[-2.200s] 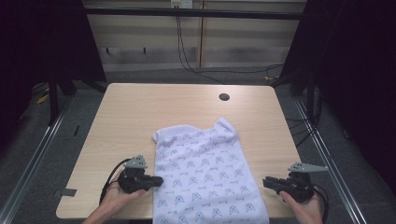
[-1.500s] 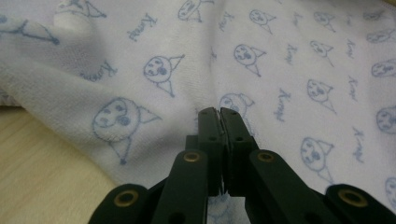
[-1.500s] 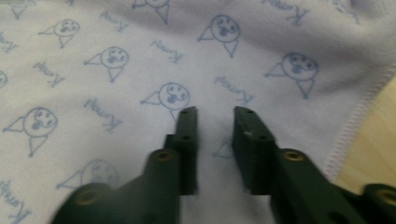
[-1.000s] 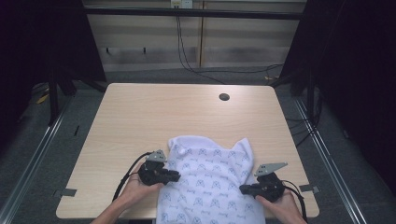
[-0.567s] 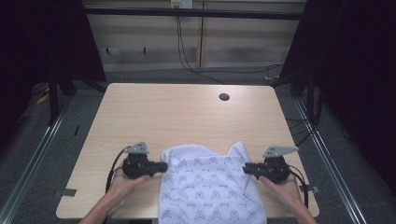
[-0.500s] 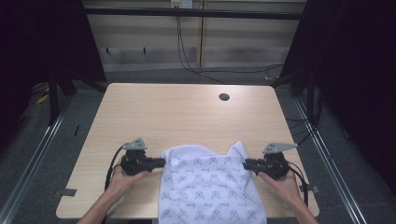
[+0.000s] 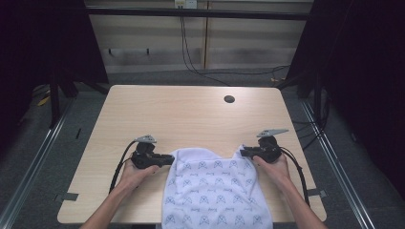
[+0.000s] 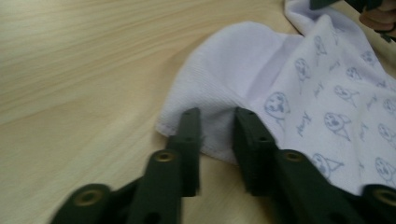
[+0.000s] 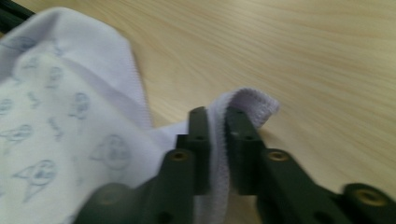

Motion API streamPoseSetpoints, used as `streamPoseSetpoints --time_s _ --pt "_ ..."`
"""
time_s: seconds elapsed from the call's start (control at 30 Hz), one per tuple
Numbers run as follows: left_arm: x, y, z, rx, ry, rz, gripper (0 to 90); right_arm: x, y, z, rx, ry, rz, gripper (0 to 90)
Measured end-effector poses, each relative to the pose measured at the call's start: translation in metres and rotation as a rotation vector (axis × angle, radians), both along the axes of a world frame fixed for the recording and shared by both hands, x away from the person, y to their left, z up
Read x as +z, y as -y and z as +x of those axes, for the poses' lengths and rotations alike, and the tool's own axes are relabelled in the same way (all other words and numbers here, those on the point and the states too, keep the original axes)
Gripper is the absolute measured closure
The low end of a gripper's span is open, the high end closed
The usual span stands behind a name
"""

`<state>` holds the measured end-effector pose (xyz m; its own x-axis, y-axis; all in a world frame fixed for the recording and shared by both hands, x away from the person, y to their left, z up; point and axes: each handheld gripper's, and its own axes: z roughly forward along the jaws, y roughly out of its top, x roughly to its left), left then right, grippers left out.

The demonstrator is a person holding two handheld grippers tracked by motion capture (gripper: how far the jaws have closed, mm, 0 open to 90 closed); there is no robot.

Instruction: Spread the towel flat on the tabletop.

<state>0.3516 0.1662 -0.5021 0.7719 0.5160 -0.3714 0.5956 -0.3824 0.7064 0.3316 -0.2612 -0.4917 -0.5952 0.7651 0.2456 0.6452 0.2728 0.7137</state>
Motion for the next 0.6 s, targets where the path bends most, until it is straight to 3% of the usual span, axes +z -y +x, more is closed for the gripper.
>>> streamPoseSetpoints --time_s 0.03,0.07,0.1,0.17,0.2,0.27,0.3,0.33,0.37,0.4,0.5,0.53,0.57,0.6 --pt "0.002 0.002 -0.002 -0.008 0.022 -0.004 89.6 0.003 -0.002 -0.003 0.007 0.011 0.016 86.3" --pt "0.01 0.004 -0.007 -0.011 0.052 -0.024 90.0 0.012 -0.007 -0.012 0.044 0.047 0.033 87.1" --pt "0.01 0.004 -0.007 -0.011 0.052 -0.024 90.0 0.012 -0.007 -0.012 0.044 0.047 0.033 87.1" --pt "0.023 0.004 -0.014 0.005 0.104 -0.06 90.0 0.023 -0.013 -0.025 0.096 0.082 0.068 87.2" --pt "0.029 0.004 -0.017 0.006 0.127 -0.066 90.0 0.03 -0.021 -0.045 0.161 0.09 0.086 87.0" --pt "0.038 0.007 -0.027 -0.02 0.17 -0.071 90.0 0.029 -0.026 -0.061 0.218 0.07 0.088 86.7" --pt "0.038 0.007 -0.027 -0.02 0.17 -0.071 90.0 0.029 -0.026 -0.061 0.218 0.07 0.088 86.7" --pt "0.037 0.01 -0.029 -0.021 0.18 -0.039 90.0 0.021 -0.032 -0.083 0.276 0.031 0.047 86.7" --pt "0.037 0.01 -0.029 -0.021 0.18 -0.039 89.5 0.021 -0.032 -0.083 0.276 0.031 0.047 86.7" --pt "0.031 0.014 -0.026 -0.001 0.183 0.024 85.7 0.012 -0.034 -0.098 0.305 0.001 0.009 86.3" --pt "0.023 0.011 -0.016 0.043 0.16 0.027 79.2 0.001 -0.035 -0.108 0.312 -0.025 -0.039 79.9" --pt "0.016 0.005 -0.003 0.114 0.145 0.041 74.9 0.001 -0.034 -0.108 0.309 -0.027 -0.034 77.1" --pt "0.016 0.005 -0.003 0.114 0.145 0.041 72.8 0.001 -0.034 -0.108 0.309 -0.027 -0.034 77.1" --pt "0.012 -0.001 0.006 0.15 0.116 0.03 69.9 0.004 -0.033 -0.105 0.282 -0.006 -0.022 68.8"
